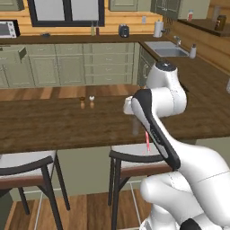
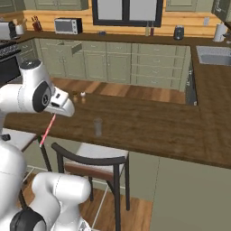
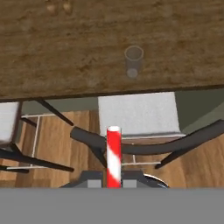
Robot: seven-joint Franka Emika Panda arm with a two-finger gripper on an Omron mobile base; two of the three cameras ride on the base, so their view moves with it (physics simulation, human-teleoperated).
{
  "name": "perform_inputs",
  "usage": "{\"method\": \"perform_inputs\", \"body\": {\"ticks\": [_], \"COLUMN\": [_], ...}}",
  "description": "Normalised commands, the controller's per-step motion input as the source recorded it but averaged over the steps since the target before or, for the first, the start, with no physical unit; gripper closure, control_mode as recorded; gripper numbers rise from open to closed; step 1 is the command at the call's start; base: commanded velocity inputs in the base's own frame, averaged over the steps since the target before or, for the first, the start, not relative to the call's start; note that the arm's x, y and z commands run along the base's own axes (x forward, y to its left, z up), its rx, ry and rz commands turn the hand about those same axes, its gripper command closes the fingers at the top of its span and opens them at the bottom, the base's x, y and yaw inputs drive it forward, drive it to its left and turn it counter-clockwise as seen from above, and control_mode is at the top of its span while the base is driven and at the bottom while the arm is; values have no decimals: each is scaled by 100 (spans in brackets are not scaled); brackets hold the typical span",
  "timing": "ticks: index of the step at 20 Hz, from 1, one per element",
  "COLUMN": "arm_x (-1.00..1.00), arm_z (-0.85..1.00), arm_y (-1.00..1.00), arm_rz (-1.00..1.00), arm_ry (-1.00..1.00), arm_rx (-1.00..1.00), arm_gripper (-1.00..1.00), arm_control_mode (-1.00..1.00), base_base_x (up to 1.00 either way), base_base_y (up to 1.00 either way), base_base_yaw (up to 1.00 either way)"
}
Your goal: Take a straw from the drawer in front and place it inside the glass cup on the dining counter.
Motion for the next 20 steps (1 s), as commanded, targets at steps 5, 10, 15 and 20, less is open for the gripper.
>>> {"method": "perform_inputs", "body": {"ticks": [5,10,15,20], "arm_x": [32,39,41,39], "arm_z": [28,22,11,0], "arm_y": [-66,-53,-21,5], "arm_rz": [51,53,51,40], "arm_ry": [-23,-25,-26,-19], "arm_rx": [7,7,7,9], "arm_gripper": [100,100,100,100], "arm_control_mode": [-100,-100,-100,-100], "base_base_x": [0,0,0,0], "base_base_y": [0,0,0,0], "base_base_yaw": [0,0,0,0]}}
